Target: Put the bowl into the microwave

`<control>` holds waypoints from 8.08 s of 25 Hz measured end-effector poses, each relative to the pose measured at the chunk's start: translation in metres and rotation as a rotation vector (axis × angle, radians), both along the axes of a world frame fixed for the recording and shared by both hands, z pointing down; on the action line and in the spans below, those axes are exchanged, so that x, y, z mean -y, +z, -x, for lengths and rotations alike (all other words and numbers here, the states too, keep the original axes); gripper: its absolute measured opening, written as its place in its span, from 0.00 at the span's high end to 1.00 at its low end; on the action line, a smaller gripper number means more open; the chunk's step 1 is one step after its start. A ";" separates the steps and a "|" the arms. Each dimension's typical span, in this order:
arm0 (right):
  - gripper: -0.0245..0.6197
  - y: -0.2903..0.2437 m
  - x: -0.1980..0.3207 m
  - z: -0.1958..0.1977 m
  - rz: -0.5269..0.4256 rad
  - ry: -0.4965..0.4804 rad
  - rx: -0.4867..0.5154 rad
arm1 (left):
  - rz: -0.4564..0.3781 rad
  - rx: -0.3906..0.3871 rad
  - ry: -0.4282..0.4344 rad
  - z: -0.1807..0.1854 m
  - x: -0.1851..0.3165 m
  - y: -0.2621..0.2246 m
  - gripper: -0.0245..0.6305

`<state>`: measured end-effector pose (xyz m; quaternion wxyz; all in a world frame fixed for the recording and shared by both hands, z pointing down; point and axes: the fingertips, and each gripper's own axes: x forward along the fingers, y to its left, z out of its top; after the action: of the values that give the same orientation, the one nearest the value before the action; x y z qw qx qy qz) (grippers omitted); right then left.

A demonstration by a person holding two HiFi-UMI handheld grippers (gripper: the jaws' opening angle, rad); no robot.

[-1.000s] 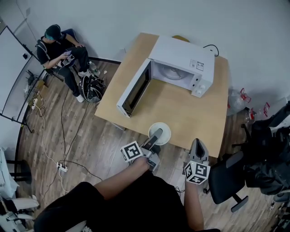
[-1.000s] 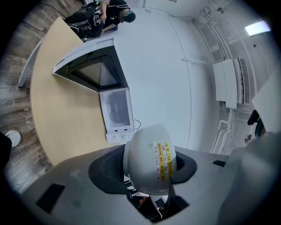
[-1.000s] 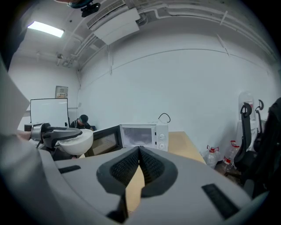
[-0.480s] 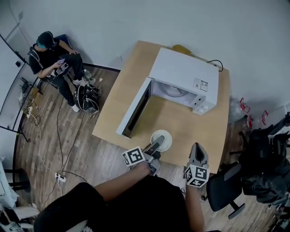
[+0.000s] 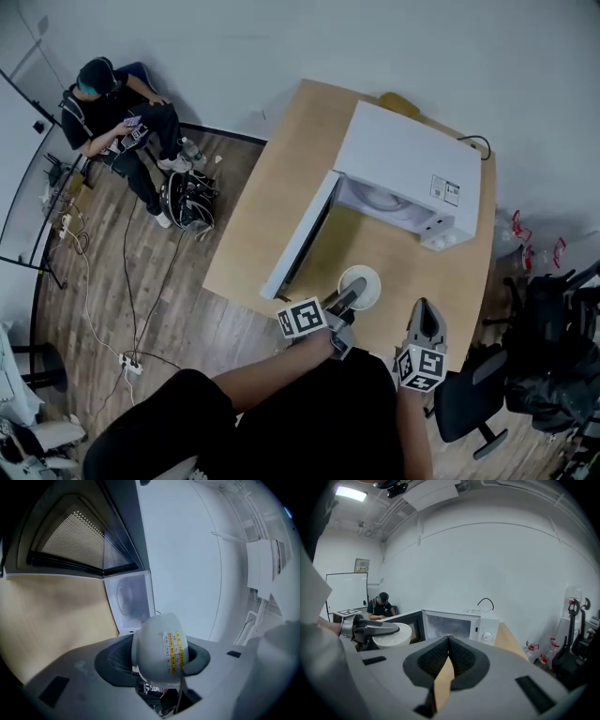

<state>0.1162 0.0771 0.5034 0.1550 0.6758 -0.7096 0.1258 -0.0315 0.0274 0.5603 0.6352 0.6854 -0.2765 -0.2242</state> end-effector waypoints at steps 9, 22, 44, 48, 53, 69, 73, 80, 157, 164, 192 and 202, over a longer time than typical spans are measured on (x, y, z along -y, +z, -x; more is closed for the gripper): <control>0.87 0.016 0.004 0.009 0.020 -0.027 0.034 | -0.006 -0.070 -0.043 -0.007 0.026 -0.001 0.64; 0.87 0.011 0.080 -0.007 -0.046 -0.167 0.130 | 0.048 0.014 -0.108 -0.035 0.117 0.029 0.64; 0.87 0.061 0.124 -0.038 0.080 -0.098 0.313 | 0.144 0.139 -0.189 -0.070 0.243 0.129 0.64; 0.87 0.066 0.126 -0.029 0.099 -0.140 0.321 | 0.156 0.122 -0.206 -0.077 0.257 0.138 0.64; 0.87 0.074 0.122 -0.031 0.118 -0.152 0.318 | 0.132 0.176 -0.173 -0.087 0.269 0.136 0.64; 0.87 0.093 0.112 -0.051 0.153 -0.123 0.283 | 0.023 0.505 -0.164 -0.092 0.303 0.142 0.63; 0.87 0.098 0.111 -0.050 0.166 -0.126 0.280 | -0.007 0.521 -0.141 -0.095 0.303 0.144 0.63; 0.87 0.091 0.114 -0.035 0.162 -0.137 0.354 | -0.025 0.546 -0.167 -0.084 0.305 0.141 0.60; 0.87 0.073 0.089 -0.011 0.179 -0.158 0.381 | -0.490 1.019 0.128 -0.083 0.265 0.140 0.40; 0.87 0.077 0.088 -0.021 0.182 -0.143 0.385 | -0.527 1.081 0.177 -0.092 0.272 0.146 0.40; 0.87 0.091 0.083 -0.046 0.198 -0.097 0.349 | -0.507 1.085 0.142 -0.111 0.296 0.148 0.40; 0.87 0.057 0.067 -0.034 0.122 -0.105 0.295 | -0.537 1.020 0.131 -0.087 0.244 0.111 0.40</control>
<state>0.1502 0.0097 0.5599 0.0961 0.6013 -0.7500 0.2581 0.0555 -0.2165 0.6714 0.2379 0.8595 -0.4383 0.1119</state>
